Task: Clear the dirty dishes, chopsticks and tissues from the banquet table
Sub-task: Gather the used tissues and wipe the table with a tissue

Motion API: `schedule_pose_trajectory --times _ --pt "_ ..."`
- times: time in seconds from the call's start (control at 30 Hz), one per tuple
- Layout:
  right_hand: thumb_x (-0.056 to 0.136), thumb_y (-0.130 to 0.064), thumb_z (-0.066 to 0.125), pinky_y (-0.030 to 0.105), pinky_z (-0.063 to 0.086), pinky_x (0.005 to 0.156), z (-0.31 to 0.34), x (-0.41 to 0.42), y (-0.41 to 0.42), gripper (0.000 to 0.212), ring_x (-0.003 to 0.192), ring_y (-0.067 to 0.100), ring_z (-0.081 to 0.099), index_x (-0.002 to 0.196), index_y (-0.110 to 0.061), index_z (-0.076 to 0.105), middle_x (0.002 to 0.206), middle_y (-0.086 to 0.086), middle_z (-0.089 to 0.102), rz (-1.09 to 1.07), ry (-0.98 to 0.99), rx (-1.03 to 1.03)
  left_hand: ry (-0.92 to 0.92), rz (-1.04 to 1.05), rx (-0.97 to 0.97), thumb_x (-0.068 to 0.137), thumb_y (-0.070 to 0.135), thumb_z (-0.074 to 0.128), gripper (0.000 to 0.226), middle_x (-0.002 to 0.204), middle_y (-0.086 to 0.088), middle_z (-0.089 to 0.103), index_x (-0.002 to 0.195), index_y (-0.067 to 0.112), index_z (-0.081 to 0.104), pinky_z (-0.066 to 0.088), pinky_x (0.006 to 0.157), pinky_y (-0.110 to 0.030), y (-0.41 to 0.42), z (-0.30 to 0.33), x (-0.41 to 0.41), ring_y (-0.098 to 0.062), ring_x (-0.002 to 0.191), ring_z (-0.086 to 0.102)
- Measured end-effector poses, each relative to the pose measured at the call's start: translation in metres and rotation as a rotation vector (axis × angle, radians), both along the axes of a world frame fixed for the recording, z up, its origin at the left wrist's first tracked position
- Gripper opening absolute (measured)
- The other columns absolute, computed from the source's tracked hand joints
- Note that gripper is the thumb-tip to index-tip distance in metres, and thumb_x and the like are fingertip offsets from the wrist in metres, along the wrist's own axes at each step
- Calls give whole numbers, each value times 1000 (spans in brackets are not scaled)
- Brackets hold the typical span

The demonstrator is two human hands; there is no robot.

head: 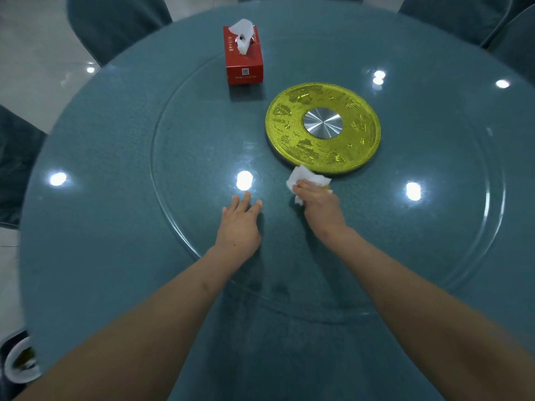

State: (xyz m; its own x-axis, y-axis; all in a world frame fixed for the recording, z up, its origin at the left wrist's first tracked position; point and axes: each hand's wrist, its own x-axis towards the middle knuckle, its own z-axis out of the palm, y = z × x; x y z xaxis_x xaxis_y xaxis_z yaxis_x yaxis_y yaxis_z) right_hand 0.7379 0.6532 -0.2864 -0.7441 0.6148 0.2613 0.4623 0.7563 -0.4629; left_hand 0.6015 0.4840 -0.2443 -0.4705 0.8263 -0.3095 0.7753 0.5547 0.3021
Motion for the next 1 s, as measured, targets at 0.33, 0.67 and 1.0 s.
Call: schedule_pose_trajectory --times 0.33,0.67,1.0 --pt "95 -3 41 38 57 97 -9 68 -131 42 125 22 63 120 -7 75 131 4 70 307 39 -14 -37 -83 -53 89 -5 45 80 172 -6 -1 162 19 22 10 125 -50 -3 3 -26 -32 157 -2" --pt "85 4 42 44 64 72 0 91 -87 52 117 25 69 122 -12 74 134 3 68 155 -28 104 -60 -93 -42 86 -9 44 86 171 -8 -7 163 19 16 4 126 -52 -10 2 -15 -31 157 -8" --pt "88 -5 51 49 56 97 6 16 5 41 119 32 67 124 -6 72 135 13 67 -51 -95 6 -40 -96 -68 87 -3 46 86 171 -8 -9 163 22 14 4 125 -53 -6 -6 -14 -33 157 -10"
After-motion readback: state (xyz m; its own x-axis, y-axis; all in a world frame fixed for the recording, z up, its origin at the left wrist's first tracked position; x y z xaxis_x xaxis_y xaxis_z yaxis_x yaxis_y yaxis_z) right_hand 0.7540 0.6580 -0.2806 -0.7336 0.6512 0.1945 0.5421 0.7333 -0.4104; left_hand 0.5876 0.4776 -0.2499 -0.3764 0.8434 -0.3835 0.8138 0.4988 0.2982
